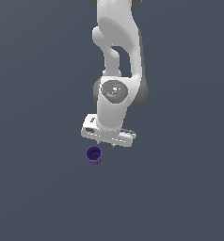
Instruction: Pick up the object and move it to a goal position.
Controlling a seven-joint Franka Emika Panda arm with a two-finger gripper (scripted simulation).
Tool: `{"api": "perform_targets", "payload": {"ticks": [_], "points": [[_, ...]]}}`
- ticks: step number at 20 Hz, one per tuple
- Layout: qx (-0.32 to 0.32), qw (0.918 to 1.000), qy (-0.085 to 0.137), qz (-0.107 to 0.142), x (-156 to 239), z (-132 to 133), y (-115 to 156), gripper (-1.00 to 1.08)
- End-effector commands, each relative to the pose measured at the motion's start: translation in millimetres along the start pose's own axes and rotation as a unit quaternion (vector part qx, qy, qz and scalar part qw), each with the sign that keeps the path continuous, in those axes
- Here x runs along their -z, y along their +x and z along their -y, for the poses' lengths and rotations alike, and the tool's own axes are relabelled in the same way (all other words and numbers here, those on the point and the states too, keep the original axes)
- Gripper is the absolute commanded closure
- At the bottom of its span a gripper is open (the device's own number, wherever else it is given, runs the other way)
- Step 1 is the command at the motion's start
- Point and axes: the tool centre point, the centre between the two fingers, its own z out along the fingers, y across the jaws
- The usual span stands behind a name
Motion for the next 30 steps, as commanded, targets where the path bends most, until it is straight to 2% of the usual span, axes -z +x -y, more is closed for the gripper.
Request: {"api": "perform_targets", "payload": {"ticks": [1,7,12,18,28,29,30], "points": [[-0.023,0.9997,-0.012,0.001,-11,-2,10,-0.20],[-0.060,0.9976,-0.034,0.001,-30,-6,25,-0.20],[-0.075,0.9962,-0.044,0.000,-37,-7,31,-0.20],[-0.076,0.9961,-0.045,0.000,-40,-7,31,-0.20],[-0.078,0.9959,-0.046,0.000,-69,-10,31,-0.20],[-0.078,0.9959,-0.046,0.000,-69,-10,31,1.08],[-0.078,0.9959,-0.046,0.000,-69,-10,31,1.08]]}}
